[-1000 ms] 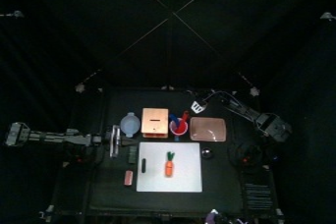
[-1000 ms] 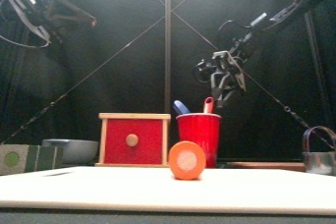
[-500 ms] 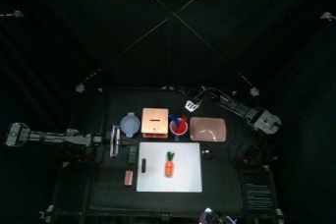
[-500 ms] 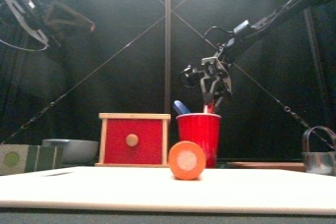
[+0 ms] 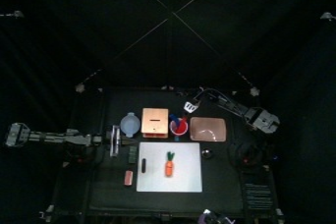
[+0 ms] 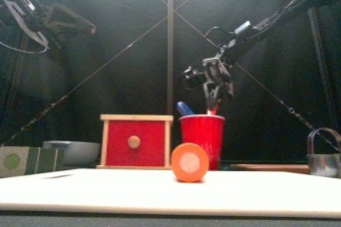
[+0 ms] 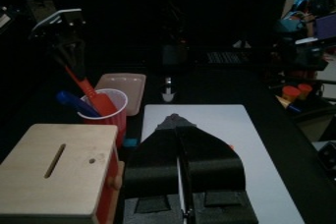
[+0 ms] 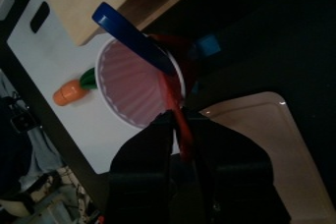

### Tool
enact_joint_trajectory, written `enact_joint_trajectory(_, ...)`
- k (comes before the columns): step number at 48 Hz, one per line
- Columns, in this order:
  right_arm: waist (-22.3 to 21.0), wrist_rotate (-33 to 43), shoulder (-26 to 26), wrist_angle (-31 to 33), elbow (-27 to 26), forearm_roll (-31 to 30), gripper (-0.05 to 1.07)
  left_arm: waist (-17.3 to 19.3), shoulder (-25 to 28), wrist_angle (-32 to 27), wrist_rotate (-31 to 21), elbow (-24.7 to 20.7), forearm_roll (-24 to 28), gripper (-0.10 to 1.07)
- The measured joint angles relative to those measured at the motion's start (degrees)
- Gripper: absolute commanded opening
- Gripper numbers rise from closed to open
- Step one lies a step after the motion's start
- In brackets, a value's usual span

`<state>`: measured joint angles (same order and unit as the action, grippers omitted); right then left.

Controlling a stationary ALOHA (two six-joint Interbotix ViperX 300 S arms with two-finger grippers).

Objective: Grab knife handle

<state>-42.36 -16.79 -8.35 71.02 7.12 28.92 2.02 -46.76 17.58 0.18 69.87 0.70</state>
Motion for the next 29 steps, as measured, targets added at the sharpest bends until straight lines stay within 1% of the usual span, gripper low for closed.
enact_joint_trajectory(4, 0.3, 0.3, 0.6, 0.5, 0.0, -0.1, 0.24, 0.0, 0.0, 0.0, 0.0, 0.0, -0.1, 0.01)
enact_joint_trajectory(7, 0.5, 0.4, 2.3, 0.6, 0.0, -0.2, 0.24, 0.1, 0.1, 0.0, 0.0, 0.0, -0.1, 0.01)
enact_joint_trajectory(14, 0.3, 0.4, 8.6, 0.3, 0.9, -0.3, 0.24, 0.0, 0.0, 0.0, 0.0, 0.0, -0.1, 0.01)
enact_joint_trajectory(21, 0.3, -0.1, 15.1, -0.1, 4.6, -0.4, 0.24, 0.1, 0.0, 0.0, 0.1, 0.0, -0.1, 0.01)
enact_joint_trajectory(25, 0.4, -0.2, 18.4, -1.2, 6.5, -0.4, 0.24, 0.6, 0.0, 0.0, 0.1, 0.0, -0.1, 0.01)
enact_joint_trajectory(29, 0.4, -0.9, 22.3, -5.4, 8.1, -0.4, 0.24, 1.1, 0.1, 0.0, 0.1, 0.0, -0.1, 0.01)
